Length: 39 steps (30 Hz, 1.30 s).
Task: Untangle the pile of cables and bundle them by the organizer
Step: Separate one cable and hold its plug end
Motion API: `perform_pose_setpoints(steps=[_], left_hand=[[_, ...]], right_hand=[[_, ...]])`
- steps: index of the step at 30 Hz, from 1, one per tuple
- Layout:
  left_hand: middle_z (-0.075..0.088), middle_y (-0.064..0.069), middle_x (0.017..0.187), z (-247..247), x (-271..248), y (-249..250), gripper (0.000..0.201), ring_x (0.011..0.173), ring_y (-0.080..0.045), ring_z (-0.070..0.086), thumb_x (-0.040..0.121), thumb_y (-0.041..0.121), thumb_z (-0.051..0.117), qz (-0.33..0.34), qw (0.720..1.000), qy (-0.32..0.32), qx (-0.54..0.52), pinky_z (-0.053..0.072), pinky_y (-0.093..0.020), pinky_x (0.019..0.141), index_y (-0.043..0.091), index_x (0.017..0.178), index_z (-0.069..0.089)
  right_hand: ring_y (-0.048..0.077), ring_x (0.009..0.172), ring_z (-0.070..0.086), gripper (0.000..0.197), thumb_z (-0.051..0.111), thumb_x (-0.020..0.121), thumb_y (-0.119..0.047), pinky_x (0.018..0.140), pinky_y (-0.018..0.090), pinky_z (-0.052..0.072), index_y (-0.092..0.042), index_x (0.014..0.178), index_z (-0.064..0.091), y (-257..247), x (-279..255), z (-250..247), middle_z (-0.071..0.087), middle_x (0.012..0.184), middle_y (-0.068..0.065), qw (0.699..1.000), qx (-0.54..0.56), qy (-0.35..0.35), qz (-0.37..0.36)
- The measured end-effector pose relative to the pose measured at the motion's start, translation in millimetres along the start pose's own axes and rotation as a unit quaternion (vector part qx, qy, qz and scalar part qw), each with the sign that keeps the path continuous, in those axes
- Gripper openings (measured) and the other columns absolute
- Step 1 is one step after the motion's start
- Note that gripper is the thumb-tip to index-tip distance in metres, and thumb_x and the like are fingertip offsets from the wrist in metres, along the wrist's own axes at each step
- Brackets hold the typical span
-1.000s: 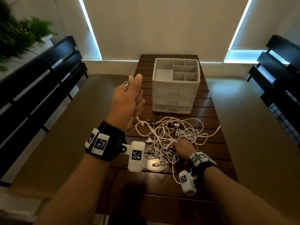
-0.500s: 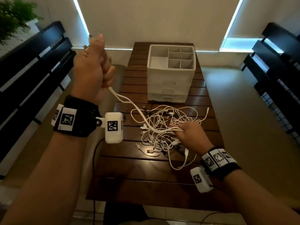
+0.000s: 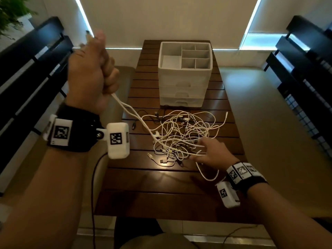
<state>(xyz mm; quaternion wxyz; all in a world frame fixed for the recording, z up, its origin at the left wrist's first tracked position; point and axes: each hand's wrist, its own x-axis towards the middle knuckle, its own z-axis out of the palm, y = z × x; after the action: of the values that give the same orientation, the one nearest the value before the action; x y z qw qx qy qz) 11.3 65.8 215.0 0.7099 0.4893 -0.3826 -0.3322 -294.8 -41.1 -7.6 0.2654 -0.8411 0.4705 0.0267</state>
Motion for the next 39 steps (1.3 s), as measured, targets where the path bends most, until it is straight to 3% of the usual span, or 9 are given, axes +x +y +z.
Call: perform_pose_setpoints(steps=[3, 8, 11, 13, 26, 31, 34, 36, 39], left_hand=[[0.021, 0.007, 0.05, 25, -11, -20, 0.052, 0.039, -0.012, 0.013, 0.111, 0.039, 0.046, -0.027, 0.999, -0.034, -0.005, 0.016, -0.018, 0.038, 0.026, 0.064, 0.031], [0.028, 0.006, 0.052, 73, -38, -50, 0.049, 0.04, -0.014, 0.02, 0.112, 0.035, 0.047, -0.075, 0.991, -0.115, 0.001, 0.022, -0.023, 0.037, 0.026, 0.065, 0.042], [0.031, 0.006, 0.054, 87, -49, -53, 0.046, 0.042, -0.013, 0.024, 0.112, 0.034, 0.046, -0.09, 0.985, -0.149, -0.006, 0.024, -0.025, 0.038, 0.024, 0.067, 0.045], [0.03, 0.006, 0.053, 85, -50, -50, 0.047, 0.041, -0.013, 0.023, 0.113, 0.034, 0.045, -0.086, 0.985, -0.15, -0.005, 0.024, -0.025, 0.037, 0.024, 0.067, 0.043], [0.025, 0.007, 0.05, 54, -42, -27, 0.049, 0.039, -0.012, 0.017, 0.114, 0.033, 0.04, -0.049, 0.991, -0.12, -0.032, 0.021, -0.019, 0.037, 0.022, 0.067, 0.034], [0.027, 0.008, 0.049, 53, -51, -36, 0.048, 0.039, -0.012, 0.018, 0.113, 0.024, 0.044, -0.045, 0.992, -0.115, -0.009, 0.021, -0.022, 0.037, 0.022, 0.065, 0.036], [0.027, 0.008, 0.05, 57, -56, -53, 0.05, 0.039, -0.012, 0.02, 0.109, 0.018, 0.05, -0.056, 0.992, -0.116, 0.001, 0.023, -0.022, 0.039, 0.025, 0.061, 0.039], [0.026, 0.006, 0.05, 66, -60, -64, 0.054, 0.04, -0.014, 0.019, 0.109, 0.02, 0.053, -0.067, 0.99, -0.123, 0.006, 0.024, -0.023, 0.041, 0.026, 0.057, 0.039], [0.024, 0.004, 0.051, 80, -65, -74, 0.055, 0.043, -0.017, 0.018, 0.109, 0.019, 0.053, -0.075, 0.988, -0.134, 0.008, 0.024, -0.026, 0.042, 0.024, 0.056, 0.037]], right_hand=[[0.026, 0.147, 0.032, 0.115, 0.078, 0.068, -0.076, 0.122, 0.055, 0.029, -0.03, 0.159, 0.027, -41, -6, -35, 0.034, 0.159, 0.002, 0.992, -0.09, -0.05, -0.068], [0.008, 0.132, 0.051, 0.086, 0.09, 0.077, -0.036, 0.11, 0.024, 0.042, -0.017, 0.149, 0.046, -117, -12, -49, 0.053, 0.145, 0.002, 0.942, 0.208, 0.042, -0.261], [0.011, 0.071, 0.063, 0.02, 0.077, 0.092, -0.024, 0.065, 0.031, 0.05, -0.007, 0.088, 0.066, -136, -12, -36, 0.07, 0.08, 0.004, 0.907, 0.341, 0.059, -0.241], [0.005, 0.05, 0.047, 0.048, 0.062, 0.1, -0.042, 0.051, 0.028, 0.037, -0.013, 0.063, 0.055, -133, -11, -24, 0.052, 0.053, -0.007, 0.903, 0.357, 0.087, -0.222], [0.018, 0.05, 0.041, 0.059, 0.054, 0.106, -0.032, 0.061, 0.04, 0.033, -0.017, 0.051, 0.04, -34, -21, 65, 0.043, 0.051, -0.002, 0.987, 0.157, 0.006, -0.023], [0.016, 0.082, 0.062, 0.039, 0.065, 0.087, -0.064, 0.079, 0.042, 0.055, -0.025, 0.087, 0.062, -36, -17, 47, 0.065, 0.086, -0.004, 0.992, 0.105, -0.027, -0.071], [0.012, 0.128, 0.044, 0.088, 0.08, 0.076, -0.066, 0.107, 0.031, 0.041, -0.026, 0.146, 0.045, -54, -26, 6, 0.047, 0.139, -0.004, 0.984, 0.093, 0.015, -0.151], [0.011, 0.135, 0.042, 0.096, 0.084, 0.077, -0.055, 0.112, 0.028, 0.038, -0.023, 0.154, 0.036, -79, -35, -23, 0.044, 0.145, -0.004, 0.963, 0.139, 0.074, -0.219], [0.01, 0.12, 0.061, 0.055, 0.078, 0.091, -0.032, 0.104, 0.032, 0.05, -0.019, 0.138, 0.053, -112, -33, -35, 0.064, 0.13, -0.003, 0.926, 0.281, 0.039, -0.248]])
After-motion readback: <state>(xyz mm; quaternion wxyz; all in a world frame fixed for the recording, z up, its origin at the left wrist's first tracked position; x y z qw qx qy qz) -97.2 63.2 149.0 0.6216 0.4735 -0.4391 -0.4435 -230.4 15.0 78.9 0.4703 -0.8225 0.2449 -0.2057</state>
